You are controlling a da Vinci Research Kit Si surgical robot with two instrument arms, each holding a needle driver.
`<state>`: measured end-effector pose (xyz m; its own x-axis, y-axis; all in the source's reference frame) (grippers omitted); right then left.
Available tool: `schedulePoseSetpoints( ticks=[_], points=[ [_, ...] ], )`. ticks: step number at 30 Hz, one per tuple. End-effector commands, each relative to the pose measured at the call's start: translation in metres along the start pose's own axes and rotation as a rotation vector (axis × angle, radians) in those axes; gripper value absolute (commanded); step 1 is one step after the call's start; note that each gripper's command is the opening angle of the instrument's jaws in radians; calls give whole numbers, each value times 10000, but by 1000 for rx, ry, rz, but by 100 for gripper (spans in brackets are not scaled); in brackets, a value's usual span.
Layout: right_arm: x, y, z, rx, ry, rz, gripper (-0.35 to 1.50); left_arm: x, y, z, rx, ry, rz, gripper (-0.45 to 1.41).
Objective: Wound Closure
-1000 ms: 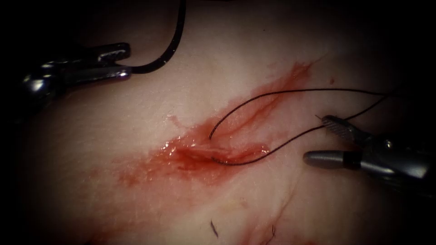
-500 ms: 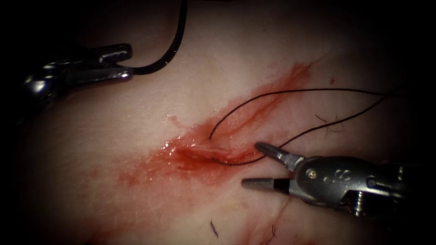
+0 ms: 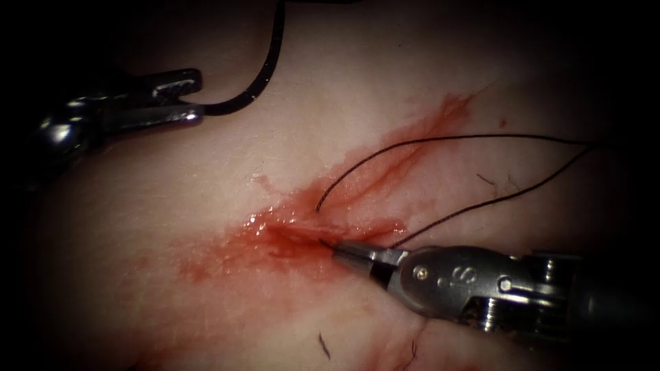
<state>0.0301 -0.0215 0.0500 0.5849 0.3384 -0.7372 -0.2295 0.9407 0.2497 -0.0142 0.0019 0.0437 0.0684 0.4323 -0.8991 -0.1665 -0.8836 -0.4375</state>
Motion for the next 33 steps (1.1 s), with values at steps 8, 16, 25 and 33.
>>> schedulePoseSetpoints(
  ticks=[8,16,25,33],
  points=[
    [5,11,-24,-23,-18,13,-35,-5,-1,5,0,0,1,-45],
    [-11,49,-69,-124,-59,45,-35,-5,-1,5,0,0,1,-45],
    [-63,103,-107,-182,-152,70,-35,-5,0,5,1,0,1,-45],
    [-112,138,-136,-217,-231,96,-35,-5,1,6,-4,1,1,-45]
  ],
)
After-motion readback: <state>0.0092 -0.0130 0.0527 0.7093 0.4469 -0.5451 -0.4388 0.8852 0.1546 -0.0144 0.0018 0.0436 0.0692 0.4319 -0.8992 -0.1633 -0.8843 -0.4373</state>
